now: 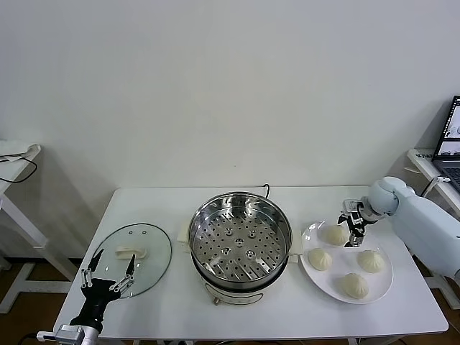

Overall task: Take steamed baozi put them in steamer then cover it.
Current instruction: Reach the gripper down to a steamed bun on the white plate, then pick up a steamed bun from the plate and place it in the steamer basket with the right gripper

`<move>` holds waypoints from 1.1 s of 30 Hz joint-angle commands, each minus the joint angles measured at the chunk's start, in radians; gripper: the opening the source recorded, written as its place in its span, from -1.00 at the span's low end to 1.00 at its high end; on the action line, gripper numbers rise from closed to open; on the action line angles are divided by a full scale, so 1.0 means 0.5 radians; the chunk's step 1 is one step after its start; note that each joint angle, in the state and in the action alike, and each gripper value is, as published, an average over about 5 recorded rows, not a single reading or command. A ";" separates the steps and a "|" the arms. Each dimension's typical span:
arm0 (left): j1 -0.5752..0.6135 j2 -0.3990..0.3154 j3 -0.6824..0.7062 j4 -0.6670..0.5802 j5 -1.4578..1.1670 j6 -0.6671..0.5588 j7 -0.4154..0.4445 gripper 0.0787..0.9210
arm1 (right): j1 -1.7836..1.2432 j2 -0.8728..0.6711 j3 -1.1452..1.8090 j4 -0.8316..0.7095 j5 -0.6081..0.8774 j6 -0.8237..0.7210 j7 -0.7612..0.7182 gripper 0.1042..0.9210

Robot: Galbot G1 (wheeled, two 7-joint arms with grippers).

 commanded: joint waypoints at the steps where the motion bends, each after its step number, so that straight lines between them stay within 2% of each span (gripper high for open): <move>1: 0.001 -0.006 0.009 -0.001 0.002 -0.002 0.003 0.77 | 0.011 0.041 -0.002 -0.043 -0.033 0.004 -0.001 0.76; 7: 0.003 -0.008 0.008 0.000 0.003 -0.005 0.003 0.77 | 0.002 0.036 0.003 -0.038 -0.038 0.011 0.005 0.73; 14: 0.006 -0.012 0.008 -0.003 0.003 -0.009 0.003 0.77 | -0.002 0.040 0.005 -0.034 -0.047 0.022 0.015 0.33; 17: 0.008 -0.015 0.009 -0.003 0.003 -0.010 0.003 0.77 | -0.001 0.035 0.004 -0.024 -0.047 0.027 0.014 0.26; 25: 0.013 -0.015 0.009 -0.020 0.005 -0.009 0.003 0.77 | 0.054 -0.093 -0.049 0.136 0.034 0.061 -0.031 0.24; 33: 0.031 -0.006 0.012 -0.048 0.011 -0.005 0.000 0.77 | 0.490 -0.423 -0.367 0.601 0.389 0.344 -0.182 0.23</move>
